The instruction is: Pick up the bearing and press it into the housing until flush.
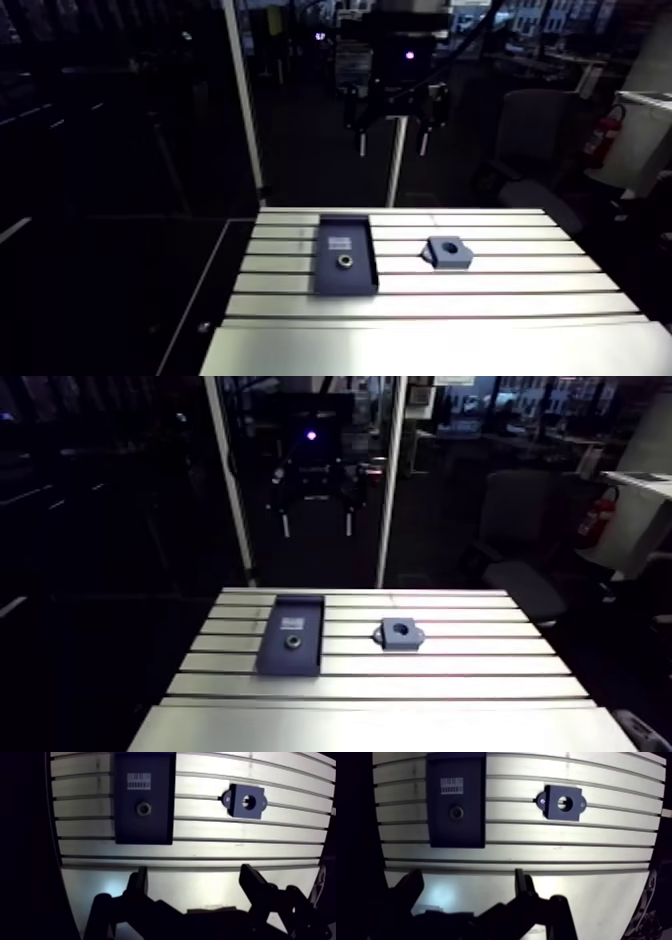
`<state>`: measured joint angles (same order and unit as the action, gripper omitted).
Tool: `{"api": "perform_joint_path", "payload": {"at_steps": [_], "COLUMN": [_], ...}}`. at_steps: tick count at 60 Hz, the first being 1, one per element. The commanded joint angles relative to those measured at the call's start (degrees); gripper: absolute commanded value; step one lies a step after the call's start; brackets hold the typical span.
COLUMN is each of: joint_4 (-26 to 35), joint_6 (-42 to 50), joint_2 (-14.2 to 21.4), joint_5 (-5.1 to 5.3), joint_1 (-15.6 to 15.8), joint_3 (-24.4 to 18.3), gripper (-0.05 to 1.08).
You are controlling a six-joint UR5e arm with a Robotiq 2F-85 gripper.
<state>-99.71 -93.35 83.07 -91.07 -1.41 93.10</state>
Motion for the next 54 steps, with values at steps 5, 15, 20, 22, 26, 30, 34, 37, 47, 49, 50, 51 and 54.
{"api": "perform_joint_path", "payload": {"at_steps": [5, 15, 20, 22, 26, 30, 34, 37, 47, 49, 50, 51, 54], "joint_4": [-9.66, -10.22, -11.49, -12.11, -13.14, -13.75, -14.68, -15.36, -17.66, -17.75, -17.75, -17.76, -17.76], "joint_6": [7.94, 9.71, 9.89, 9.9, 9.9, 9.97, 9.99, 9.99, 9.72, 9.72, 9.72, 9.72, 9.72], "joint_2": [-6.47, -8.51, -9.08, -9.18, -9.6, -10.12, -10.48, -10.66, -12.85, -13.11, -13.11, -13.3, -13.48], "joint_5": [-0.43, -0.56, -0.63, -0.64, -0.65, -0.65, -0.72, -0.73, -1.0, -1.0, -1.0, -0.92, -0.99], "joint_1": [5.71, 7.51, 7.97, 8.0, 8.01, 8.01, 8.01, 8.01, 7.75, 7.67, 7.67, 7.66, 7.58], "joint_3": [4.4, 5.43, 5.79, 6.04, 6.58, 7.01, 7.53, 7.72, 7.6, 7.5, 7.5, 7.42, 7.33], "gripper": [0.01, 0.01, 0.01, 0.01, 0.01, 0.01, 0.01, 0.01, 0.01, 0.01, 0.01, 0.01, 0.01]}}
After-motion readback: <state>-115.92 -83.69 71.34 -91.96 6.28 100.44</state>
